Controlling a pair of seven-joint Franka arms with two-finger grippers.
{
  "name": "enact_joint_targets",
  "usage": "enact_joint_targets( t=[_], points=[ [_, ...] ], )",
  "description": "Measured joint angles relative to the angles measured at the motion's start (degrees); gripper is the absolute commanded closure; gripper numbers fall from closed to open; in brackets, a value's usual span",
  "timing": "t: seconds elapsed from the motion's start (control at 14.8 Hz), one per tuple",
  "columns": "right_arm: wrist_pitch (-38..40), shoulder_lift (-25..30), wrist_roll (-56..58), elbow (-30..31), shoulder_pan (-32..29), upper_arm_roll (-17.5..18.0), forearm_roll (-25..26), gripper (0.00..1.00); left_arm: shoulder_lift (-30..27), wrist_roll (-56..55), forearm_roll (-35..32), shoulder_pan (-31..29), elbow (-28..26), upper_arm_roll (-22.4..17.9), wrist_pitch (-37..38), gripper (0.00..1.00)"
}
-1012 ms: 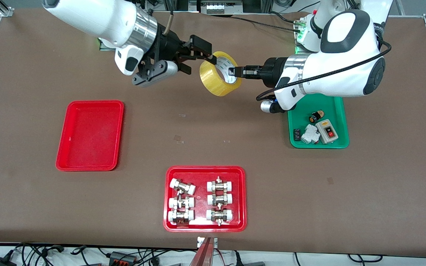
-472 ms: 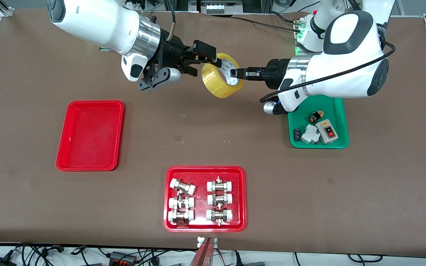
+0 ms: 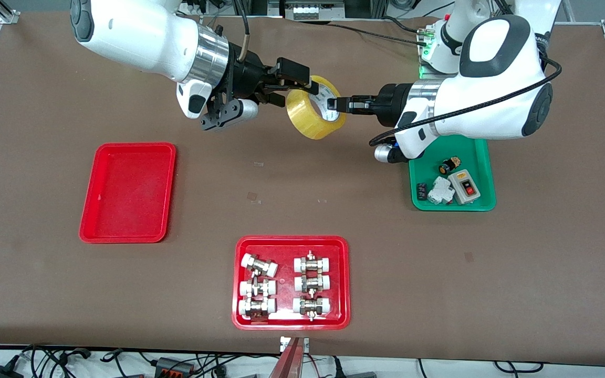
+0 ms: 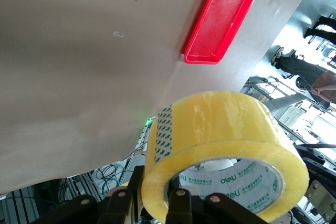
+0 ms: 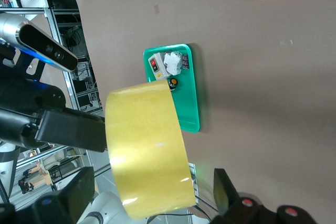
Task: Left arm passes tape to right arm into tray
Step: 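Close the right gripper on the tape held by the left gripper, then carry the tape to the red tray while the left gripper withdraws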
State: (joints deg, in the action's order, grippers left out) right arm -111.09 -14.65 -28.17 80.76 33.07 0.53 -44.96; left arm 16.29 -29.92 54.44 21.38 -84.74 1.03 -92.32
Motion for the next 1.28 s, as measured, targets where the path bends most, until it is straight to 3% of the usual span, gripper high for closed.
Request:
enact_joint_targets(
  t=[0.2, 0.4, 0.47, 0.54, 0.67, 0.81, 1.08, 1.15, 1.21, 1.28],
  points=[
    [-0.01, -0.01, 0.48, 0.0, 0.0, -0.01, 0.0, 0.0, 0.0, 0.0, 0.0, 0.0, 0.0, 0.0, 0.02, 0.99],
    [-0.02, -0.14, 0.7, 0.0, 0.01, 0.0, 0.0, 0.15, 0.0, 0.0, 0.0, 0.0, 0.0, 0.0, 0.03, 0.99],
    [-0.13, -0.21, 1.11, 0.0, 0.02, 0.0, 0.0, 0.27, 0.0, 0.0, 0.0, 0.0, 0.0, 0.0, 0.03, 0.99],
    [-0.44, -0.28, 1.77, 0.0, 0.02, 0.0, 0.0, 0.46, 0.0, 0.0, 0.0, 0.0, 0.0, 0.0, 0.03, 0.99],
    [-0.82, -0.44, 2.34, -0.01, 0.02, 0.0, -0.01, 0.54, 0.0, 0.0, 0.0, 0.0, 0.0, 0.0, 0.03, 0.99],
    [-0.8, -0.52, 3.39, -0.05, 0.05, 0.0, -0.01, 0.58, 0.0, 0.0, 0.0, -0.08, 0.01, -0.03, 0.12, 0.99],
    [-0.8, -0.52, 3.58, -0.08, 0.06, 0.0, -0.01, 0.59, 0.0, 0.0, 0.0, -0.1, 0.03, -0.03, 0.14, 0.99],
    [-0.8, -0.52, 3.61, -0.09, 0.06, 0.0, -0.01, 0.59, 0.0, 0.0, 0.0, -0.11, 0.03, -0.03, 0.15, 0.9],
    [-0.8, -0.52, 3.63, -0.09, 0.07, 0.0, -0.01, 0.59, 0.0, -0.02, 0.0, -0.11, 0.04, -0.03, 0.16, 0.72],
    [-0.8, -0.52, 3.64, -0.11, 0.07, 0.0, -0.01, 0.59, 0.0, -0.05, 0.0, -0.11, 0.06, -0.04, 0.2, 0.13]
  ],
)
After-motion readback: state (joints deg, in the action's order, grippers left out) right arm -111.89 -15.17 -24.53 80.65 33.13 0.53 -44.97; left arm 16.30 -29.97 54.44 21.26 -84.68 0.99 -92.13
